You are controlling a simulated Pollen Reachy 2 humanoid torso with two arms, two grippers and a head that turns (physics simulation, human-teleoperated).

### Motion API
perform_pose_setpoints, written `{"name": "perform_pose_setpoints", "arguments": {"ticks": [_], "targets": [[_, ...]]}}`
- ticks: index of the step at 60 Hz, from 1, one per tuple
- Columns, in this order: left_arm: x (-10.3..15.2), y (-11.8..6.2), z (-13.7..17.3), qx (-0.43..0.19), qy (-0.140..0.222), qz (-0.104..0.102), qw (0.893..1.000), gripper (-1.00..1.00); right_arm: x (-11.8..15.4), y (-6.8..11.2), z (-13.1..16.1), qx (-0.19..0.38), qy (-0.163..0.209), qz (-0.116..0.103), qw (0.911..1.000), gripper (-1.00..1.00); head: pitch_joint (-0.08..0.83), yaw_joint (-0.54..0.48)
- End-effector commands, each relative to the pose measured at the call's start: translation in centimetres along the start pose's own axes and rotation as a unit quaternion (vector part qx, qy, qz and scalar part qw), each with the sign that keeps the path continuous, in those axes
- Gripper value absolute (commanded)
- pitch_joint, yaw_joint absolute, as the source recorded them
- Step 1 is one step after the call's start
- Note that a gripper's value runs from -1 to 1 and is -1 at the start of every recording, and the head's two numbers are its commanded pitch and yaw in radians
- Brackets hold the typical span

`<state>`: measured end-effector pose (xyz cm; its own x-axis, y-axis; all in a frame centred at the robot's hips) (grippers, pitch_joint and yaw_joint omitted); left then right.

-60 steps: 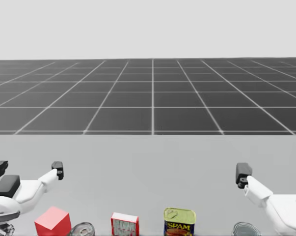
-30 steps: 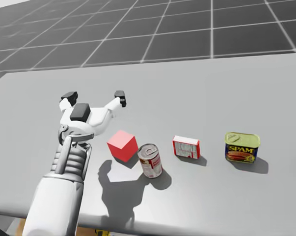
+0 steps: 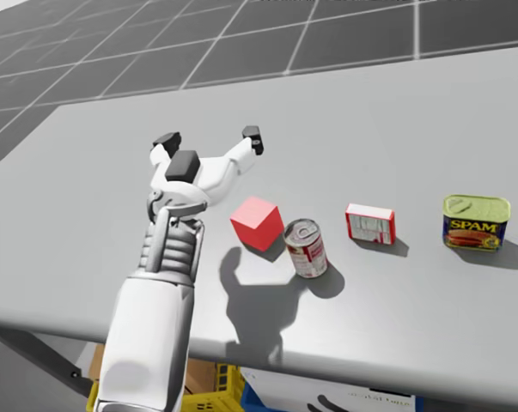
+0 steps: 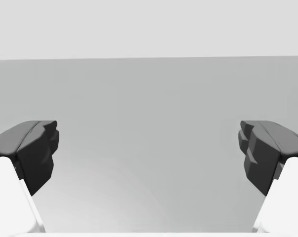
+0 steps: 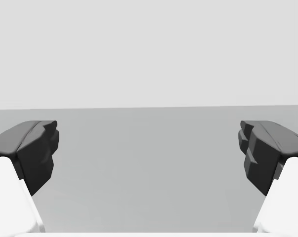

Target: Find the red cube and pick it up.

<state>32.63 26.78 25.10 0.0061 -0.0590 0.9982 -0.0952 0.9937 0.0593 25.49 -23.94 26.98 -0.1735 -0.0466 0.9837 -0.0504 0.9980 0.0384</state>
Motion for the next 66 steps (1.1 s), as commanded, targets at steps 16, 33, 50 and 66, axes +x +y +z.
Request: {"name": "perform_pose_setpoints", "arguments": {"ticks": [16,33,50,66], "targets": [[3.3,2.0,3.3,-0.097,0.072,0.025,0.992,-1.0,-0.1,0.1,0.0,0.0,0.005,-0.008,1.0,-1.0,0.626,0.39],[0.8,5.5,6.8,-0.176,0.146,-0.023,0.973,-1.0,0.0,0.0,0.0,0.0,0.003,-0.012,0.9999,-1.0,0.627,0.4],[-5.3,6.4,6.6,-0.22,0.187,-0.019,0.957,-1.0,-0.1,0.1,-0.1,0.001,0.005,-0.012,0.9999,-1.0,0.629,0.41],[-8.4,4.6,4.4,-0.223,0.211,-0.017,0.952,-1.0,-0.1,0.0,-0.1,0.002,0.005,-0.014,0.9999,-1.0,0.63,0.4]]}}
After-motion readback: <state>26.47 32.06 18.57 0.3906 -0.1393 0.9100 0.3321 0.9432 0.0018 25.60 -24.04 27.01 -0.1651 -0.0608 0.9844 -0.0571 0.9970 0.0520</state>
